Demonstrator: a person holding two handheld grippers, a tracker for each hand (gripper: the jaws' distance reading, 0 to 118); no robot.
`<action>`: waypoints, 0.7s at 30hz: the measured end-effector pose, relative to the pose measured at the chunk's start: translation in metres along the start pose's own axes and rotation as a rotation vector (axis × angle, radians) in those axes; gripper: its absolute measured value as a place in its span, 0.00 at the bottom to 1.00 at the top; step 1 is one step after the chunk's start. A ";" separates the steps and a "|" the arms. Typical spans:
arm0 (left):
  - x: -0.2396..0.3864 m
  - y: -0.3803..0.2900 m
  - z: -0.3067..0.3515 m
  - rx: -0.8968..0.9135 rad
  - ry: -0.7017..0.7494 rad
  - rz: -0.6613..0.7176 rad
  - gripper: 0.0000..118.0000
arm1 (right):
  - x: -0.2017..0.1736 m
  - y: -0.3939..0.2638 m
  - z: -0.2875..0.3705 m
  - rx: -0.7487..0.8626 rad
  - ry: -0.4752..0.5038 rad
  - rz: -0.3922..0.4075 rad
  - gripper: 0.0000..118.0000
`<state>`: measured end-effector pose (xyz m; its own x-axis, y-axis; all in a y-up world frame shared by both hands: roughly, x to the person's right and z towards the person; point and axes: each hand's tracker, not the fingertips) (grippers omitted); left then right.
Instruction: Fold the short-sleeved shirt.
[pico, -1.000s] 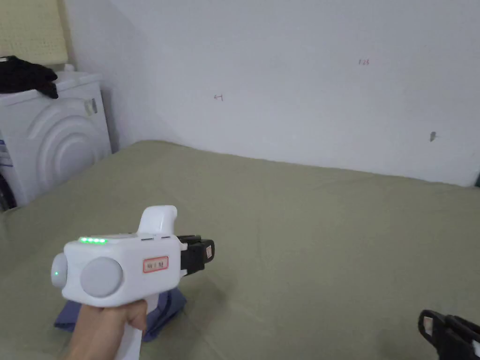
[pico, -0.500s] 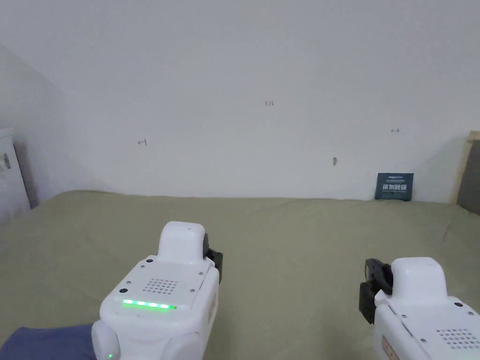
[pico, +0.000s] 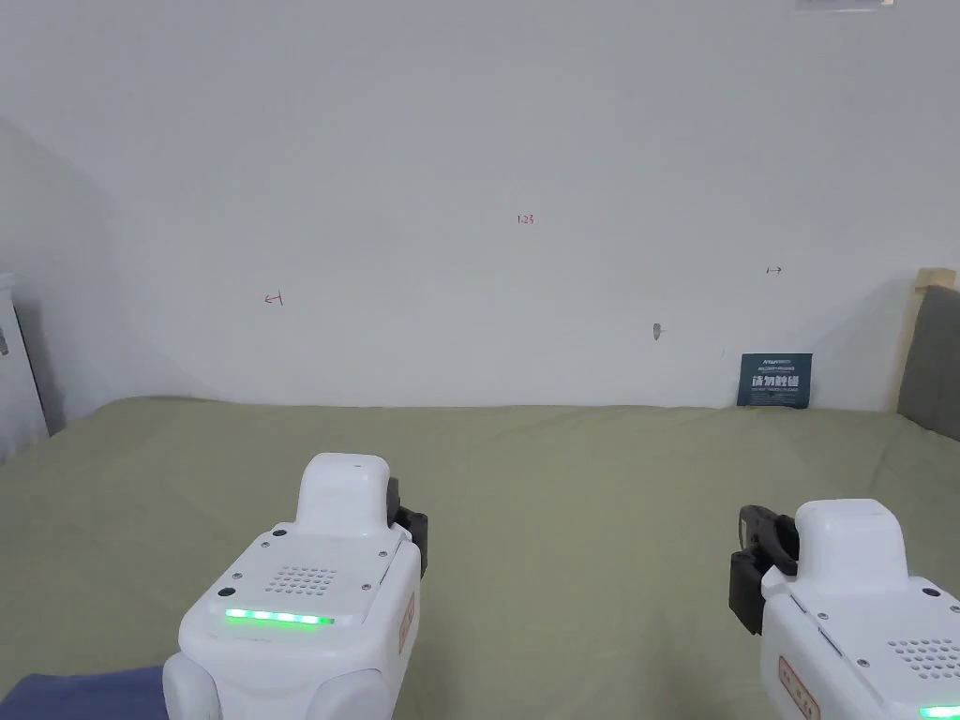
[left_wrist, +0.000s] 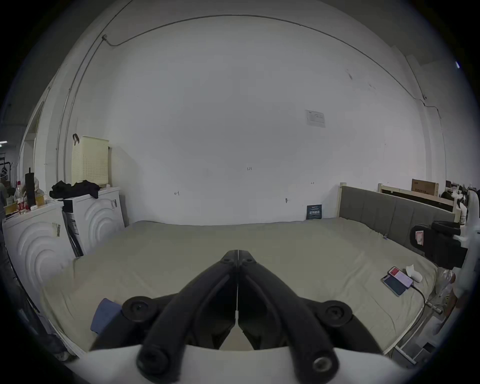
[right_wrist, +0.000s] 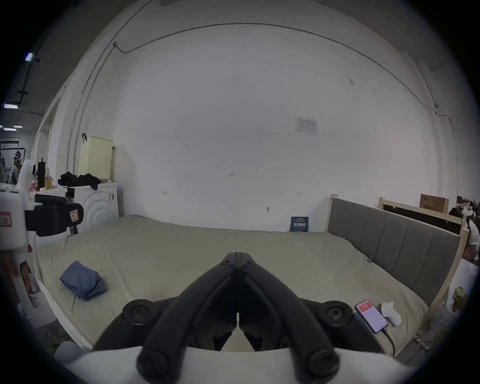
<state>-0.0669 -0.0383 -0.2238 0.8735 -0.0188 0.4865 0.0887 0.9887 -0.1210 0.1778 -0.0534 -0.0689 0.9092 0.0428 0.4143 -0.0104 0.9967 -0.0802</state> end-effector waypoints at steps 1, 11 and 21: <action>-0.001 0.000 0.000 0.000 0.001 -0.002 0.00 | 0.000 0.000 0.000 0.003 -0.002 0.000 0.01; -0.004 -0.008 -0.010 -0.005 0.035 -0.004 1.00 | 0.005 -0.009 0.001 0.017 -0.047 0.004 1.00; -0.003 0.006 -0.006 -0.087 0.053 -0.028 1.00 | 0.009 0.008 -0.002 0.006 -0.026 -0.011 1.00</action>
<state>-0.0665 -0.0331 -0.2309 0.8939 -0.0568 0.4446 0.1532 0.9709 -0.1839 0.1866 -0.0452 -0.0682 0.8983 0.0339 0.4381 -0.0034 0.9975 -0.0701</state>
